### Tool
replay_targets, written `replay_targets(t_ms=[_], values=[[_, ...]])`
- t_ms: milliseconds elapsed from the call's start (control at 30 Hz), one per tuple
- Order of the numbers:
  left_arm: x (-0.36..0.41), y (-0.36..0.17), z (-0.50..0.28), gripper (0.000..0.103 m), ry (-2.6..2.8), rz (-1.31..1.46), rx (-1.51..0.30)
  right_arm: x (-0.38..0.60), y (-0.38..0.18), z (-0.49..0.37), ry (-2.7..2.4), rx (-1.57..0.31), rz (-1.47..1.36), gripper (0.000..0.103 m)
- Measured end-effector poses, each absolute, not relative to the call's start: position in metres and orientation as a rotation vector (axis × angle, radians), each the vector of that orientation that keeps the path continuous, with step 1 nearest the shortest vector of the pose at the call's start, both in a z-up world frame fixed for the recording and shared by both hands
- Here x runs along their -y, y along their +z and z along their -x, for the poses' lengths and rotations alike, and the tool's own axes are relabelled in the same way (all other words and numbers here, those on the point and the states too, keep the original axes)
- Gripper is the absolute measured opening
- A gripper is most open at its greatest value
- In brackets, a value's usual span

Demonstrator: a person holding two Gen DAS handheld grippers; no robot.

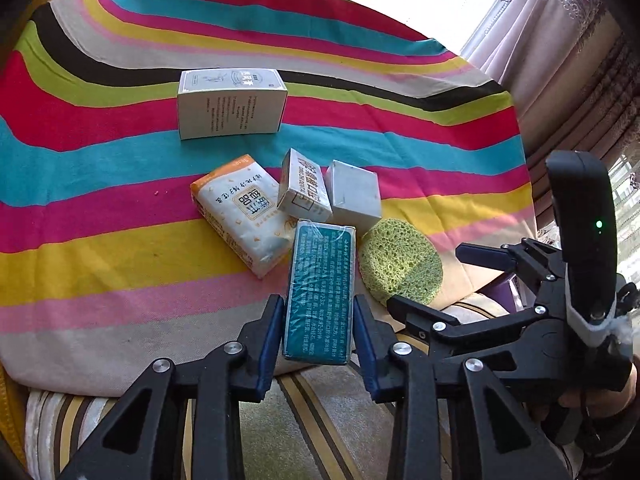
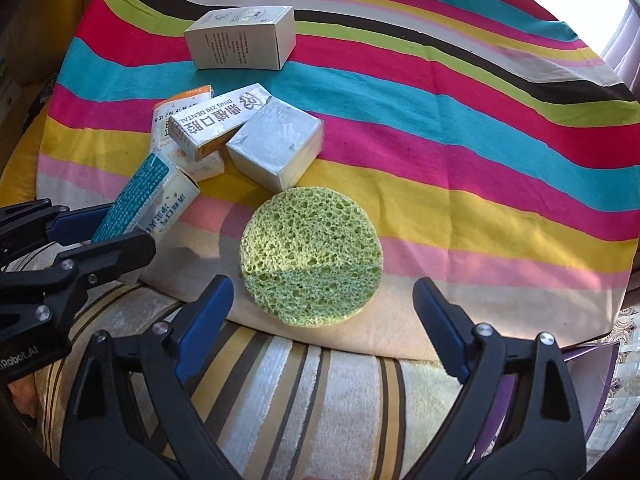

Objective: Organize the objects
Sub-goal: 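Grasp the teal box with the left tool while the right tool grasps the green sponge, then carry the teal box and green sponge over the purple box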

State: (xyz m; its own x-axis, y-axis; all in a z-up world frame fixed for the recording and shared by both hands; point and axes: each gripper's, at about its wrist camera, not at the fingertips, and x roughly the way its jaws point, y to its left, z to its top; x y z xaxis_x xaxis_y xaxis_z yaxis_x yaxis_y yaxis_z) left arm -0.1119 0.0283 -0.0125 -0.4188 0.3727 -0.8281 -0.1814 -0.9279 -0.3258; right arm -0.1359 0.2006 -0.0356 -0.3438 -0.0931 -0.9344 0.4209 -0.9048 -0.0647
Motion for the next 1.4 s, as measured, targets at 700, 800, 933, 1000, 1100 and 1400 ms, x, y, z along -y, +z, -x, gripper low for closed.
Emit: replay_targets(t_ms=[700, 800, 933, 1000, 1100, 1400], values=[[-0.032, -0.002, 0.105, 0.036, 2.428, 1.394, 0.247, -0.192, -0.043, 0.150, -2.304, -0.479, -1.583, 0.083], [-0.036, 0.004, 0.100, 0.036, 2.434, 1.379, 0.241, -0.198, -0.033, 0.143, -2.345, -0.458, -1.553, 0.083], [-0.043, 0.010, 0.095, 0.036, 2.431, 1.370, 0.233, -0.206, -0.021, 0.132, -2.395, -0.432, -1.524, 0.083], [-0.048, 0.014, 0.092, 0.036, 2.430, 1.359, 0.218, -0.209, -0.016, 0.127, -2.417, -0.425, -1.513, 0.083], [-0.055, 0.021, 0.087, 0.036, 2.427, 1.345, 0.206, -0.219, -0.007, 0.116, -2.452, -0.401, -1.494, 0.083], [-0.085, 0.033, 0.075, 0.036, 2.391, 1.312, 0.161, -0.256, 0.021, 0.096, -2.574, -0.372, -1.435, 0.083]])
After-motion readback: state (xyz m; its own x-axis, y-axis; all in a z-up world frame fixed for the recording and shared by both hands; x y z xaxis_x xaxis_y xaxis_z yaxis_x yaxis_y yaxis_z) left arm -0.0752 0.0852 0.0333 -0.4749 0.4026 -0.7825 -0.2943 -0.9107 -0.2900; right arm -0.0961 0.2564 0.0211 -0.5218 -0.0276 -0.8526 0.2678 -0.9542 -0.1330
